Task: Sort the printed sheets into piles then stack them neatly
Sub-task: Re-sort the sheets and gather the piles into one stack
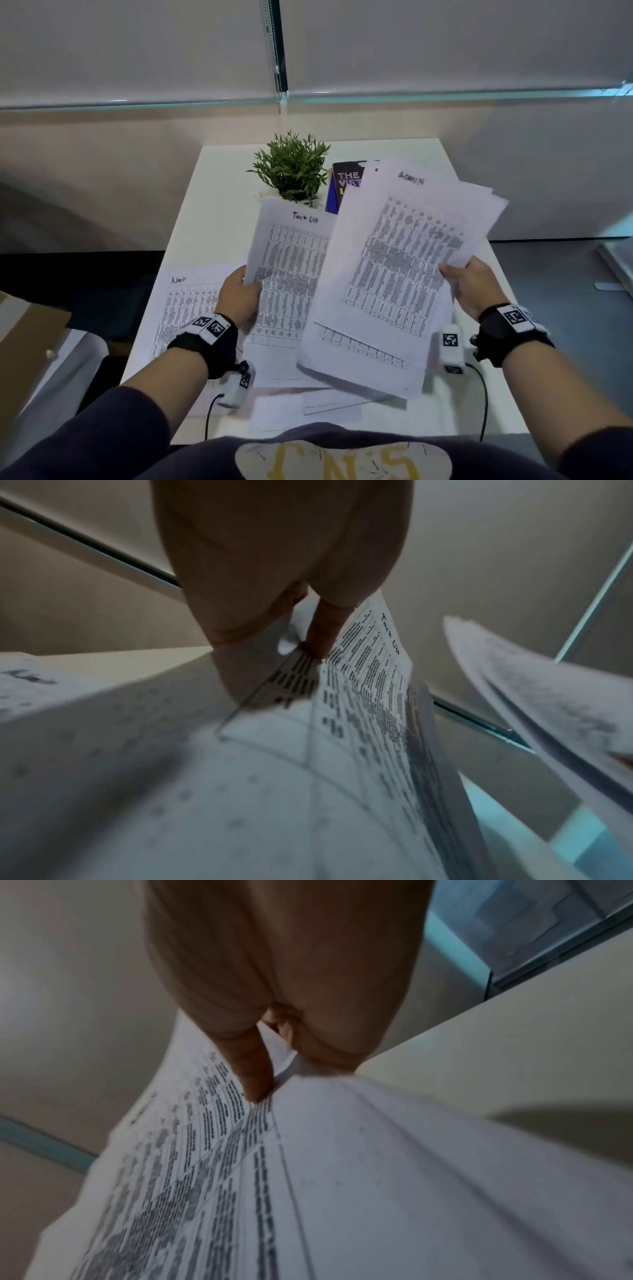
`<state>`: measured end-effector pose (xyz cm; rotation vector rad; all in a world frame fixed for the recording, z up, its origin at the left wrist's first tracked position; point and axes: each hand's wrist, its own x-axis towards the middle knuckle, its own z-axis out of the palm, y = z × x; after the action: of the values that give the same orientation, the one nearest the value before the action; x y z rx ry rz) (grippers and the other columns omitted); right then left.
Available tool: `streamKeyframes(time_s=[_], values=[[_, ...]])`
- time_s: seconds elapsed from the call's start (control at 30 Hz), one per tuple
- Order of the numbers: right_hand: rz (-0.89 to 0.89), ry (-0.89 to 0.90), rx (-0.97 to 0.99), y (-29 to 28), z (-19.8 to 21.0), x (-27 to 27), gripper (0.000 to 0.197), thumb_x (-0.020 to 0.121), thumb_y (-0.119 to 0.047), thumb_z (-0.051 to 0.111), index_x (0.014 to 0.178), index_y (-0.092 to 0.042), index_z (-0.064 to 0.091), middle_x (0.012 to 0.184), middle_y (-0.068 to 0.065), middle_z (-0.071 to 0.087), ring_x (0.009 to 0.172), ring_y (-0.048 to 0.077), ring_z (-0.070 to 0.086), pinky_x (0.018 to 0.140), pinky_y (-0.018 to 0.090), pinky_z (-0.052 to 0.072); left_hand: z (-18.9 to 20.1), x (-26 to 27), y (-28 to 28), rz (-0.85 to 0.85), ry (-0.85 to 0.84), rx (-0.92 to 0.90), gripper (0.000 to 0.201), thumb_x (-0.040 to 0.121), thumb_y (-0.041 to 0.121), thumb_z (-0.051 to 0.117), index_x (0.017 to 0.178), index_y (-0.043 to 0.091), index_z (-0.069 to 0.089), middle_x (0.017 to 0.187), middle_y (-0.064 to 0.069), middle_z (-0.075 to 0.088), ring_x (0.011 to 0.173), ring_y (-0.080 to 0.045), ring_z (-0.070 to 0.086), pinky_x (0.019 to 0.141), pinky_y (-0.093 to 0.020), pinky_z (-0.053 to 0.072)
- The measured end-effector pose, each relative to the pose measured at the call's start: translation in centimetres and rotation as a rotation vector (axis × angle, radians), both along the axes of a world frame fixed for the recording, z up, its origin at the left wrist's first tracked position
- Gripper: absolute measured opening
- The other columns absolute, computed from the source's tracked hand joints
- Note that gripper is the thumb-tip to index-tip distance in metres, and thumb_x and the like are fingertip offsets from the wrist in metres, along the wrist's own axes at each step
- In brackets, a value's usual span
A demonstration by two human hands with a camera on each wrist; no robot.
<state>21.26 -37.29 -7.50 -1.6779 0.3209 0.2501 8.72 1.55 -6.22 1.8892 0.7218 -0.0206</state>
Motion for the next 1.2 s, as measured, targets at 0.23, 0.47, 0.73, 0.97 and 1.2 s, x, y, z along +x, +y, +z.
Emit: streamKeyframes(time_s=[0.23,0.47,0.73,0.97,1.2], values=[[0.086,0.115,0.062,4.4,-2.9,-0.9,0.030,0.085,-0.020,0.073,0.096,-0.009,0.047,0.075,0.010,0.041,0.060,0.020,0.034,0.056,0.036,0.028,2.4,-0.2,-5.5,-0.078,0.020,-0.381,0.018,0.093,0.002,0.048,0.094,0.009,0.064,0.069,-0.007,0.063,0.058,-0.022,0.058,0.051,-0.026,0.050],[0.069,0.133,0.063,5.2,-4.2,-1.8,0.028,0.094,-0.024,0.065,0.113,-0.019,0.046,0.076,-0.009,0.036,0.034,-0.001,0.039,0.035,0.017,0.034,1.3,-0.9,-6.2,-0.035,0.015,-0.332,0.021,0.100,0.035,0.046,0.098,0.019,0.060,0.073,0.005,0.056,0.062,-0.013,0.051,0.056,-0.024,0.039],[0.003,0.126,0.046,3.0,-3.3,-1.8,0.033,0.081,-0.024,0.073,0.096,0.004,0.066,0.083,0.012,0.053,0.075,0.024,0.042,0.069,0.036,0.035,0.8,-1.1,-4.8,-0.010,0.025,-0.193,0.033,0.102,0.027,0.046,0.130,0.013,0.054,0.104,-0.005,0.064,0.092,-0.025,0.057,0.096,-0.044,0.050],[0.085,0.178,0.124,1.7,-4.0,-1.1,0.063,0.040,-0.044,0.095,0.089,-0.011,0.075,0.094,0.012,0.056,0.095,0.024,0.040,0.077,0.039,0.033,1.2,-0.7,-4.3,0.000,-0.023,-0.171,0.036,0.103,0.029,0.043,0.132,0.010,0.053,0.098,-0.003,0.064,0.091,-0.022,0.058,0.088,-0.037,0.048],[0.218,0.104,0.029,5.5,-0.5,-1.7,0.015,0.090,-0.016,0.067,0.105,-0.018,0.069,0.104,0.009,0.072,0.096,0.026,0.061,0.085,0.040,0.053,1.0,-0.4,-5.5,-0.088,-0.023,-0.163,0.029,0.103,0.031,0.041,0.119,0.012,0.056,0.068,0.002,0.048,0.059,-0.017,0.042,0.049,-0.023,0.036]])
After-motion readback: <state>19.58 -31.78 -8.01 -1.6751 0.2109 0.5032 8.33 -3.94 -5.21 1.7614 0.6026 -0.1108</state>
